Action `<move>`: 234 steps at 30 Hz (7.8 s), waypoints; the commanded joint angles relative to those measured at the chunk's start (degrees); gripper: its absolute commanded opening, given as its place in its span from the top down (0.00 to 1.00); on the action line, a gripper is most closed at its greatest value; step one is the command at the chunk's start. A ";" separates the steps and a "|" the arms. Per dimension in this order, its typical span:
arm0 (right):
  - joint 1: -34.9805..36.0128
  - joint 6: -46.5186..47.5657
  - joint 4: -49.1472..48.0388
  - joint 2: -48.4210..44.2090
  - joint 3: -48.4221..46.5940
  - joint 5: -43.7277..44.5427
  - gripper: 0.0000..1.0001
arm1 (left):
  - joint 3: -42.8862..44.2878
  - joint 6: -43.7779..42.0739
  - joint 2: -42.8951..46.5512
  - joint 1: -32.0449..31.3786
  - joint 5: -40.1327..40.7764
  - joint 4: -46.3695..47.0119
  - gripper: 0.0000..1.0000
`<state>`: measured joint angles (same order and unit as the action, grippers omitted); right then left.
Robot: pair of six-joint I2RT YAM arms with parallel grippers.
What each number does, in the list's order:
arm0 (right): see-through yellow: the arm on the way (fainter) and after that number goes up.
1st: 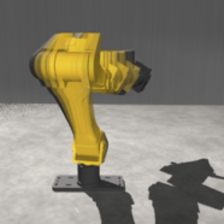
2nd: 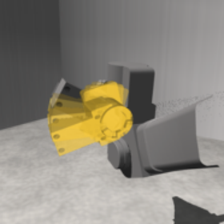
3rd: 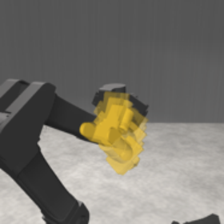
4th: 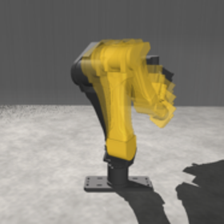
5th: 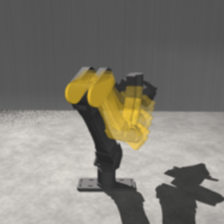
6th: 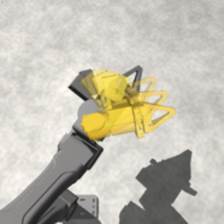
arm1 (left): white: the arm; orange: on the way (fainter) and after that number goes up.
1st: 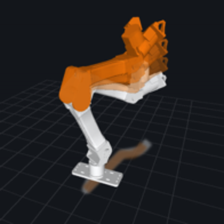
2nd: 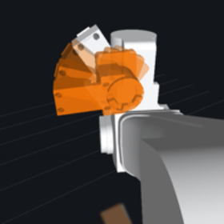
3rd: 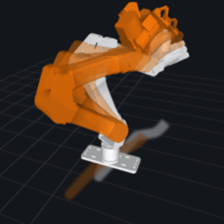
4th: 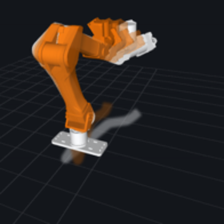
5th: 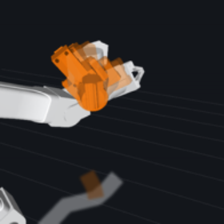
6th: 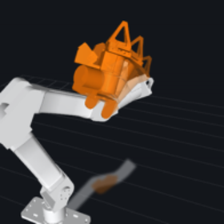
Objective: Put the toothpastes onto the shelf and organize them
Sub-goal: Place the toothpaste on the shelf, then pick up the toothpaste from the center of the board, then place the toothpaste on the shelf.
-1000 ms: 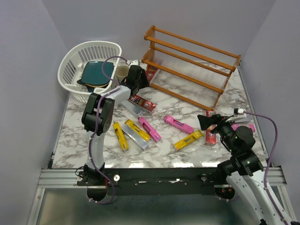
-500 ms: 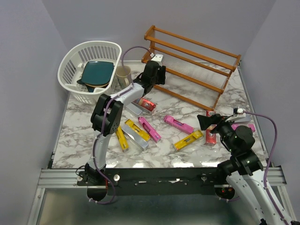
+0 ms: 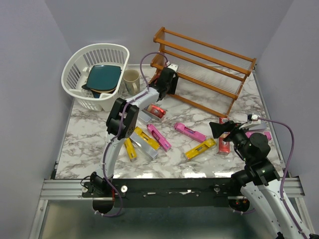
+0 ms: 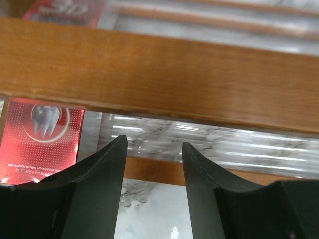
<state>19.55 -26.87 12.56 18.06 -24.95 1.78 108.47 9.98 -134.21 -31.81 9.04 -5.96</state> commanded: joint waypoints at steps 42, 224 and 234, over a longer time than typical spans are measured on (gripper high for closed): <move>0.31 5.43 -0.16 10.67 -3.44 -14.08 0.00 | -28.98 15.95 34.96 2.63 -1.22 3.41 0.01; 0.40 6.92 -1.92 14.45 -0.10 -15.32 0.00 | -21.29 -3.82 20.22 -0.80 -8.51 2.44 0.41; 0.40 7.10 -1.92 15.24 -0.36 -15.32 0.00 | -11.44 -7.34 12.93 0.70 -8.07 2.09 0.39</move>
<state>19.55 -20.88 9.96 33.17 -25.10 -14.44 92.31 5.28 -119.35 -31.79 1.61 -5.98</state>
